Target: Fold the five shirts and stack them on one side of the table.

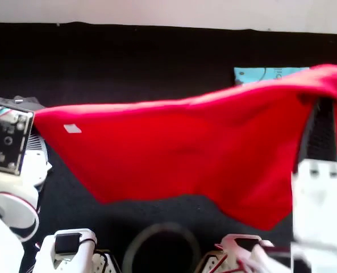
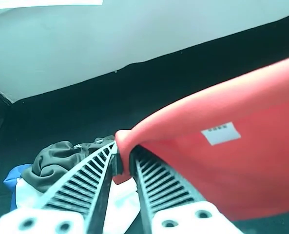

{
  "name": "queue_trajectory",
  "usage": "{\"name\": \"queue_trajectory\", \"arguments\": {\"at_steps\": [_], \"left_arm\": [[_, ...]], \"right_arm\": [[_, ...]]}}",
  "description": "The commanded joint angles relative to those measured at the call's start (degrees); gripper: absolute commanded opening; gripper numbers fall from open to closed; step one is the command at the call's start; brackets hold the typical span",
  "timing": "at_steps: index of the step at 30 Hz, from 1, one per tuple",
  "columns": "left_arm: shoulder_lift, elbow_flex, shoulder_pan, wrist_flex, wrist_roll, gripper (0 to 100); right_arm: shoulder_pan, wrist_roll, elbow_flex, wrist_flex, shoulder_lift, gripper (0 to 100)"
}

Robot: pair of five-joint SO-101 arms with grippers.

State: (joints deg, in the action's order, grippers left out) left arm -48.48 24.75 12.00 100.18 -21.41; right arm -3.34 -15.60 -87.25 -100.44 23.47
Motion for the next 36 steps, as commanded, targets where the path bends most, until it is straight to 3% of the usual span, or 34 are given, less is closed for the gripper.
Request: {"name": "queue_trajectory", "arguments": {"at_steps": [1,6,13,22,27,31,36], "left_arm": [[-1.3,1.4,0.7,0.3,0.6,1],[-4.3,1.4,0.7,0.3,0.6,1],[-3.1,-0.5,5.8,0.0,0.4,1],[13.9,-4.6,5.0,-1.0,0.4,1],[29.8,-4.5,1.8,-5.5,-2.6,1],[41.3,-0.2,1.7,-10.1,-3.3,1],[54.2,12.7,1.6,-10.3,-3.3,1]], "right_arm": [[-0.1,-0.6,0.8,-0.6,3.6,0.6],[-0.5,-0.4,11.6,-0.4,9.5,0.6],[-9.7,-0.6,27.6,3.0,10.6,0.6],[-9.6,-0.8,67.1,32.2,10.6,0.6],[-9.5,-6.2,88.0,53.0,8.7,0.6],[-7.3,-5.8,88.0,59.8,1.3,0.6],[-6.0,-5.8,79.5,60.5,-9.5,0.6]]}}
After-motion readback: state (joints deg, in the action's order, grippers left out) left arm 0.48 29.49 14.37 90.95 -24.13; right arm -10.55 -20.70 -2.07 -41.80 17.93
